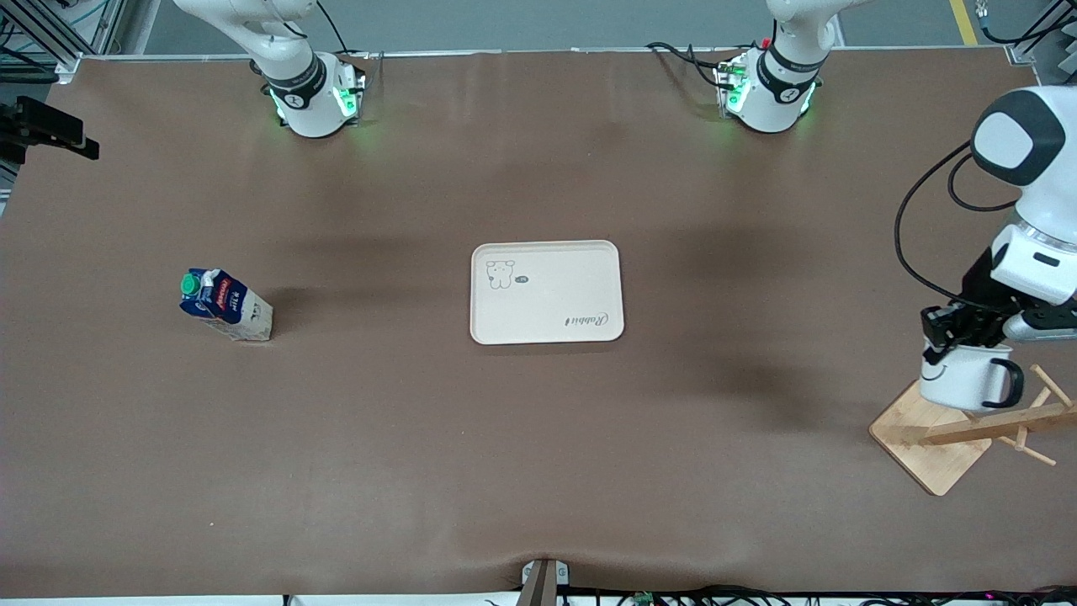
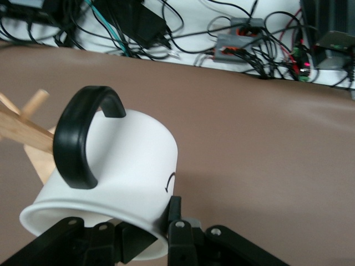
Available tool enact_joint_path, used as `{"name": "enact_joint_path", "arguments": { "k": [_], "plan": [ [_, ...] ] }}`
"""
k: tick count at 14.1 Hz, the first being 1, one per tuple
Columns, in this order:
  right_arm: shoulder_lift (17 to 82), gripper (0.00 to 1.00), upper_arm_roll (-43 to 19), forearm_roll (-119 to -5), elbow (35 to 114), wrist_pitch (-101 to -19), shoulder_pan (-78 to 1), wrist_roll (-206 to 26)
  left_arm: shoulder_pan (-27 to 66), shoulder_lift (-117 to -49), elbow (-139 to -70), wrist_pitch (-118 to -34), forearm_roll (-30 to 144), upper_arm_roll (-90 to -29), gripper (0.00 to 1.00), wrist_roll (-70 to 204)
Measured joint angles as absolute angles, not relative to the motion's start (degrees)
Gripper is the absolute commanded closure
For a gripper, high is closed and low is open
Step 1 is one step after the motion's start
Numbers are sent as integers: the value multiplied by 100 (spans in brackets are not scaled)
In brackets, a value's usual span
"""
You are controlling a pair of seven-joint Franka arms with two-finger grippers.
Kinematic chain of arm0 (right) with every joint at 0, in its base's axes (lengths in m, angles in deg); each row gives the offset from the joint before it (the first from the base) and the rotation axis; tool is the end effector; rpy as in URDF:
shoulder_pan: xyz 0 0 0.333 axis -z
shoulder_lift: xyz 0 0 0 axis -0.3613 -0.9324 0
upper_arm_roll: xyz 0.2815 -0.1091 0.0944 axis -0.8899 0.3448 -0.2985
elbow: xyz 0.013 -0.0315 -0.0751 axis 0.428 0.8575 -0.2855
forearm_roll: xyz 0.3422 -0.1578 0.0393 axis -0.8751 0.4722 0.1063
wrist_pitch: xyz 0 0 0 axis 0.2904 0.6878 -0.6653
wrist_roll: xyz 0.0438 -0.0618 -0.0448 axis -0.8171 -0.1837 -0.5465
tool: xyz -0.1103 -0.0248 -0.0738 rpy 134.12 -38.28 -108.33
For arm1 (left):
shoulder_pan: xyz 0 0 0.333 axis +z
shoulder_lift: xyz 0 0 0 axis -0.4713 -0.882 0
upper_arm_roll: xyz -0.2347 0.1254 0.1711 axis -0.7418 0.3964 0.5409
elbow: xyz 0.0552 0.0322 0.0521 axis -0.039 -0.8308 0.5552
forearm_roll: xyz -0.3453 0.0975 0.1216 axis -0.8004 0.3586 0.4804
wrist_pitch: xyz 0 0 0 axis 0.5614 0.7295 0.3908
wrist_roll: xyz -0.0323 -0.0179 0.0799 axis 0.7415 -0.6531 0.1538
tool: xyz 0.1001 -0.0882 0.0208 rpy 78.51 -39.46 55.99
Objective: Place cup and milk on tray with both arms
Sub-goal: 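Lift the white mug off the wooden stand with the left gripper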
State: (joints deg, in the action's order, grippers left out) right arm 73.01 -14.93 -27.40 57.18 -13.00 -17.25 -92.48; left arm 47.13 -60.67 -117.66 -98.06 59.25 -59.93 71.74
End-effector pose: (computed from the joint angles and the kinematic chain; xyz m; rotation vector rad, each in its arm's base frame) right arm 0.4862 -0.0489 0.6359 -3.0599 -0.0404 0.3418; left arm 0.6039 0.0046 0.4703 2.9617 0.1604 0.6151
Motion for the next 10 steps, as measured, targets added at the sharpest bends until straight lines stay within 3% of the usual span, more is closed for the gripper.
{"name": "enact_joint_path", "arguments": {
  "k": [10],
  "plan": [
    [7189,0,-1494,-2744,5719,-1306,-1718,-9248,4506,-6354,-11635,-8657,5920,-7551,100,4908]
  ]
}}
